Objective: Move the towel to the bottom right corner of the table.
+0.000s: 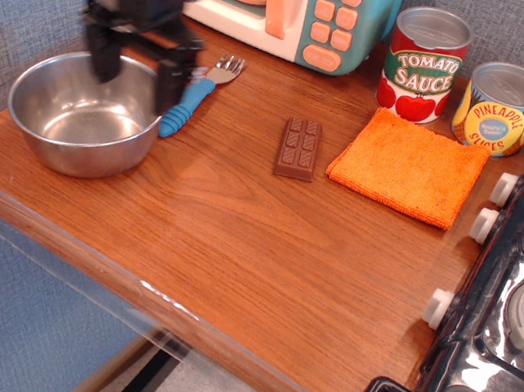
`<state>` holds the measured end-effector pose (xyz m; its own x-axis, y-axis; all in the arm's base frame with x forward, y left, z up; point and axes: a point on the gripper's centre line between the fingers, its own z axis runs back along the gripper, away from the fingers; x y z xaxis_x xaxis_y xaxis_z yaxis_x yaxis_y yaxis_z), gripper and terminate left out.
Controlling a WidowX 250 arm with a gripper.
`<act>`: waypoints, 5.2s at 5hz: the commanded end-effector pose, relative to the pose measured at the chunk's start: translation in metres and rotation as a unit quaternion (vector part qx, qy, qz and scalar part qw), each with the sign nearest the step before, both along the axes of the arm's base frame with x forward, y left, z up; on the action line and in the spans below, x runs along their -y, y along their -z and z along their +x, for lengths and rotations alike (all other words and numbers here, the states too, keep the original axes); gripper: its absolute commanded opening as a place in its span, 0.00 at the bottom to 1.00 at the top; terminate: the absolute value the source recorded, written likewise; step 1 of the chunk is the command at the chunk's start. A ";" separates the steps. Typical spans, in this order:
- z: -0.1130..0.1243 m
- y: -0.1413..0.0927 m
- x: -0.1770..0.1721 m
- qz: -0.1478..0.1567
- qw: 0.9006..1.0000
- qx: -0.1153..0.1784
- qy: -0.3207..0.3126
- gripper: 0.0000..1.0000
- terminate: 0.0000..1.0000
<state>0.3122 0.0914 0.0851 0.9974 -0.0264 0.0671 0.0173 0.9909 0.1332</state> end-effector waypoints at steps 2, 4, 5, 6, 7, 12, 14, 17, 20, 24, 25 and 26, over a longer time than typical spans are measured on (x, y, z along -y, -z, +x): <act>0.058 -0.042 0.106 -0.026 0.998 0.053 0.029 1.00 0.00; 0.103 0.008 0.145 -0.031 0.999 0.037 0.024 1.00 0.00; 0.108 0.016 0.152 -0.023 0.999 0.039 0.024 1.00 0.00; 0.112 0.026 0.157 -0.028 0.998 0.054 0.027 1.00 0.00; 0.113 0.032 0.160 -0.041 0.997 0.064 0.027 1.00 0.00; 0.107 0.079 0.170 -0.066 0.997 -0.001 0.031 1.00 0.00; 0.078 0.085 0.169 -0.049 0.997 -0.035 0.050 1.00 0.00; -0.002 0.093 0.150 -0.025 0.991 -0.078 0.102 1.00 0.00; -0.054 0.093 0.145 -0.027 0.985 -0.104 0.135 1.00 0.00; -0.056 0.068 0.147 -0.039 0.987 -0.092 0.125 1.00 0.00; -0.051 0.038 0.151 -0.061 0.986 -0.074 0.137 1.00 0.00; -0.051 0.015 0.148 -0.068 0.987 -0.053 0.136 1.00 0.00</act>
<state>0.2537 -0.0610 0.0537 0.9530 -0.2931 -0.0766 0.2922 0.9561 -0.0227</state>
